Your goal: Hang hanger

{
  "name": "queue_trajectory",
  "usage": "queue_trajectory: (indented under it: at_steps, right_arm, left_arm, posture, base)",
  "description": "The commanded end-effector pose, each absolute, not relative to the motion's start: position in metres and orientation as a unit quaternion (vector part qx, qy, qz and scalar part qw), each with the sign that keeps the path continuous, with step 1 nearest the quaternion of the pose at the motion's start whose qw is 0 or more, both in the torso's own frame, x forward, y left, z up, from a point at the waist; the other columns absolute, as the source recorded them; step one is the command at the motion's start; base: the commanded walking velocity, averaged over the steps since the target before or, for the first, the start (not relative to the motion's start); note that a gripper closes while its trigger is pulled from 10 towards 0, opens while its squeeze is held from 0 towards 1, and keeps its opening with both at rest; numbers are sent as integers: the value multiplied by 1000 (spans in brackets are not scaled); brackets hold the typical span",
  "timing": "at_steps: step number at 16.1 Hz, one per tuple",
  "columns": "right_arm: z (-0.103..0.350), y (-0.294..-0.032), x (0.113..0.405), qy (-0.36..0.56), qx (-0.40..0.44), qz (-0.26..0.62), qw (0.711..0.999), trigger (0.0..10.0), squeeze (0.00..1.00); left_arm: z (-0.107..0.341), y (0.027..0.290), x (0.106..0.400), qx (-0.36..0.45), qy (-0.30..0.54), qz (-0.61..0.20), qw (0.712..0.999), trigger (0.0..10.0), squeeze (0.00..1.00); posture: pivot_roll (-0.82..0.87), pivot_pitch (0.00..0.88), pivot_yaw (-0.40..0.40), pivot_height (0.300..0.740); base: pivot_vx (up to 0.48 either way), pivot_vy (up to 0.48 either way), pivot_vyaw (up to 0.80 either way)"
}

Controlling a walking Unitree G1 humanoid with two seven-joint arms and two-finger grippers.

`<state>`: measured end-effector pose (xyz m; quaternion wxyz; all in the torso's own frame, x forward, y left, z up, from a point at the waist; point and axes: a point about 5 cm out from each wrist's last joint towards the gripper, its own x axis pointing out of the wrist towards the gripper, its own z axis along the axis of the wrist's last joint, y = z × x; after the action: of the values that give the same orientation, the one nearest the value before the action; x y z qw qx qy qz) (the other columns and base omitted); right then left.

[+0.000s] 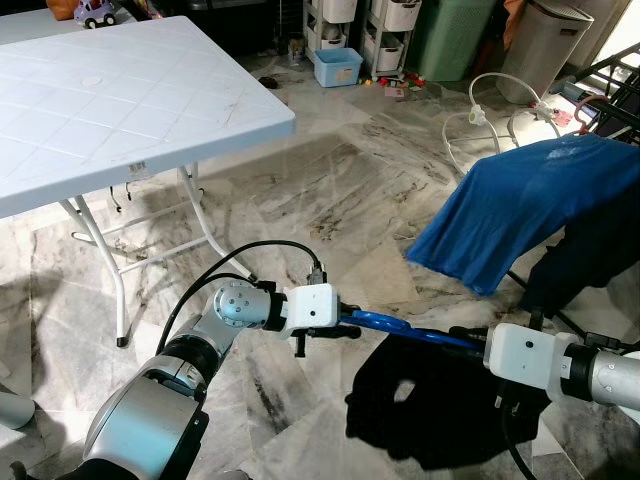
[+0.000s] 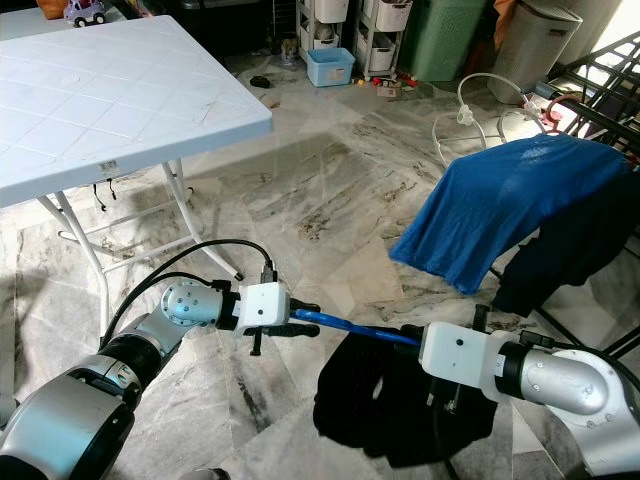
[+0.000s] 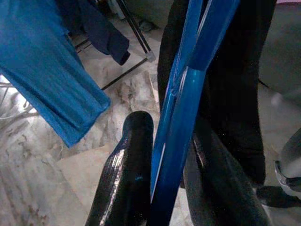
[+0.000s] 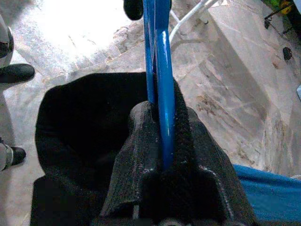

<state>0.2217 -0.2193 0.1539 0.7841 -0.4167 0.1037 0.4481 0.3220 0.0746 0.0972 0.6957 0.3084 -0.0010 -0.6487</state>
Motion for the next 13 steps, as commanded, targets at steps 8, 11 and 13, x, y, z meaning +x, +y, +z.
queue_trajectory:
  at_steps: [8,11,13]
  right_arm:
    - [163,-214,226,70,-431,436,787,10000,0]
    - [161,-214,225,72,-422,439,790,10000,1000]
    - [160,-214,222,77,-414,448,789,10000,1000]
  left_arm:
    - [102,72,324,306,0,-660,686,0,0]
    - [101,71,323,305,1,-662,684,0,0]
    - [100,71,322,305,1,-663,684,0,0]
  posture:
    - [-14,87,-51,740]
    - [-13,84,-47,740]
    - [-12,81,-46,740]
  base:
    - [0,0,0]
    - [0,0,0]
    - [0,0,0]
